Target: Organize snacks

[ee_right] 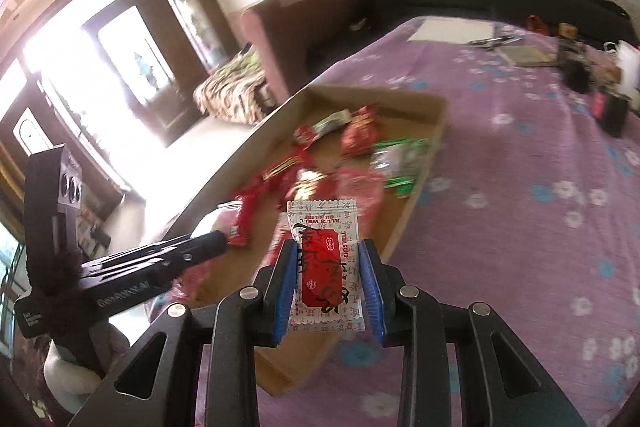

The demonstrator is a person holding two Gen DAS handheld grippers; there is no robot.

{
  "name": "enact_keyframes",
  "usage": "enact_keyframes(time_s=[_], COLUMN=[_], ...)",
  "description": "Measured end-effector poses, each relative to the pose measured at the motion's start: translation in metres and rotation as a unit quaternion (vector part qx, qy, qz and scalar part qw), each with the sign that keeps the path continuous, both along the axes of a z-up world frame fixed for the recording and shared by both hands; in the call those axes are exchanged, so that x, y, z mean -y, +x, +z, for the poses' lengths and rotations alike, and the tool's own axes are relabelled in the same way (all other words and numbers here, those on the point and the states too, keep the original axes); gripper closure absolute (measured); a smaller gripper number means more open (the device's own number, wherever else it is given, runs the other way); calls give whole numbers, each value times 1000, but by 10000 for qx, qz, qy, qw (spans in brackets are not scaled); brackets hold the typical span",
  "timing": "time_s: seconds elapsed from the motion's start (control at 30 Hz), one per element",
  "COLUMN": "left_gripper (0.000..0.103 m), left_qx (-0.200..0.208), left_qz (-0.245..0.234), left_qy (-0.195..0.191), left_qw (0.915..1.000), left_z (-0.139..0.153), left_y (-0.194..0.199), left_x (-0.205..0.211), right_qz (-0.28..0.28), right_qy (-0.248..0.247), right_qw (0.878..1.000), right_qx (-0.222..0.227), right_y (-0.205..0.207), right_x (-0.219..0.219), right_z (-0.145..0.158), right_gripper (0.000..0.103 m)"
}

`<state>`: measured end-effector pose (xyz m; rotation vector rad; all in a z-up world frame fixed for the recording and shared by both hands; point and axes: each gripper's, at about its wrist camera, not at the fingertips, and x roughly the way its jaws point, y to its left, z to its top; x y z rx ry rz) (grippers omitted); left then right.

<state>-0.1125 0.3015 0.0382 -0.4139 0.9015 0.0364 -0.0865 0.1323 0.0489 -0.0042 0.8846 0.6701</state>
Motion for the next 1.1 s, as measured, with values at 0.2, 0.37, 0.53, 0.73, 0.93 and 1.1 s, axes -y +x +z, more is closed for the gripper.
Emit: enact_keyframes(time_s=[0.2,0.37,0.53,0.73,0.93,1.1], left_gripper=[80,79,77,46,40,37], left_qx=[-62,-71,68,418,531,501], left_qz=[18,50,194,444,497,429], left_qy=[121,255,500,1237,1735,1820], left_qw=[9999,9996,9985,9904,9821,9811], left_z=[-7,-7,3,21,32,34], left_y=[3,3,-2,-12,-15,-17], left_x=[-2,0,0,11,25,34], right_qz=[80,-6,-116,-236,-383,-541], right_qy=[-286,-503,-601,-446,-209,-147], right_qw=[9994,9986,9981,9984,9985,9976], right_qx=[-198,-187,45,236,328,413], right_y=[3,2,-2,-7,-12,-18], right_x=[-29,-34,-30,-19,1,18], right_z=[-22,-31,-27,-17,-5,-1], right_gripper=[72,69,69,61,54,48])
